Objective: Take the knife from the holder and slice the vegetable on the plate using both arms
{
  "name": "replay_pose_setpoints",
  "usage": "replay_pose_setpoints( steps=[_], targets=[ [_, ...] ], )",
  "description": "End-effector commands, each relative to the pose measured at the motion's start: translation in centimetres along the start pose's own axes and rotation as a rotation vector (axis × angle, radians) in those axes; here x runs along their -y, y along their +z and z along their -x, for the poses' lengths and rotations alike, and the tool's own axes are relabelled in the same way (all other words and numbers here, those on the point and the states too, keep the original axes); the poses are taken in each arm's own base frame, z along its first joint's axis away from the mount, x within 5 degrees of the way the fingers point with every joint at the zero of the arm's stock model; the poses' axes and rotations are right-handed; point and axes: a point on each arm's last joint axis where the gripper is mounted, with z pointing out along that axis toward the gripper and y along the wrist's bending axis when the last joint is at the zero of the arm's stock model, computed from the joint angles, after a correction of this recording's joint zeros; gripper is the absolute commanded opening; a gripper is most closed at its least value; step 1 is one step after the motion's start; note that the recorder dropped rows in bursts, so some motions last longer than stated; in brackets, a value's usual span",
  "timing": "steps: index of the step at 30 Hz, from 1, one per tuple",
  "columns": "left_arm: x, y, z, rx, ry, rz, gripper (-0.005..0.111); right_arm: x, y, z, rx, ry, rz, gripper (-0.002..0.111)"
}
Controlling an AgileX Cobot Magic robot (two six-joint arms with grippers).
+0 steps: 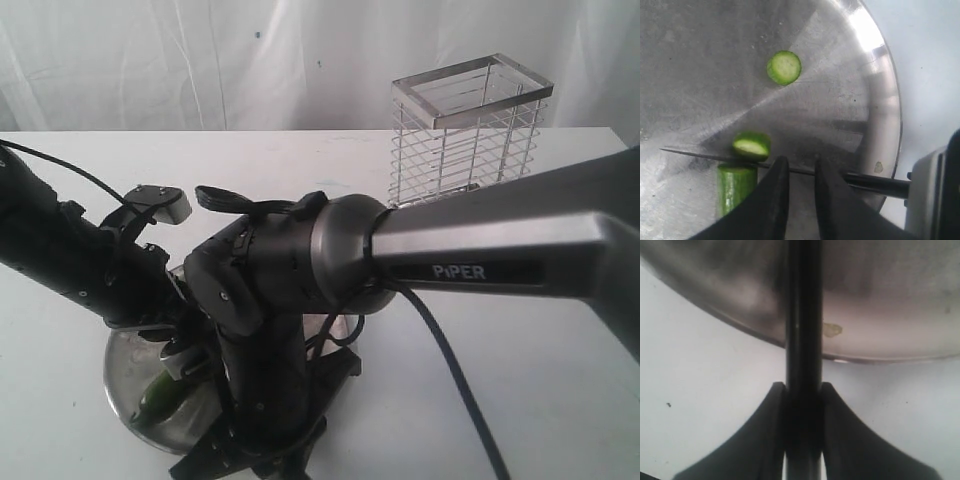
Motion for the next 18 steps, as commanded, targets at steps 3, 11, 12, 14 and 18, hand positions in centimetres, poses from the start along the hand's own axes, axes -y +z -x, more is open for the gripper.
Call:
replay_pose_setpoints(
  steps=[3, 11, 12, 14, 18],
  targets=[
    [0.4, -0.1, -0.2, -0.008, -0.020, -0.032, 0.025, 0.1, -0.2, 0.5, 0.012, -0.015, -0.008, 0.000],
    [0.4, -0.1, -0.2, -0.008, -0.022, -0.032, 0.025, 0.8, -0.3, 0.6, 0.008, 0.001, -0.005, 0.000],
    [0.4, -0.1, -0.2, -0.008, -0.022, -0.032, 0.025, 0.8, -0.3, 0.6, 0.007, 0.002, -0.003, 0.000],
    [0.4, 0.0, -0.3, -0.013, -0.023, -0.032, 0.025, 0.7, -0.3, 0.6, 0.008, 0.004, 0.002, 0.000],
    [-0.1, 1.2, -0.8, -0.068, -0.059, -0.058, 0.025, 0.7, -0.3, 0.6, 0.008, 0.002, 0.002, 0.000]
  ],
)
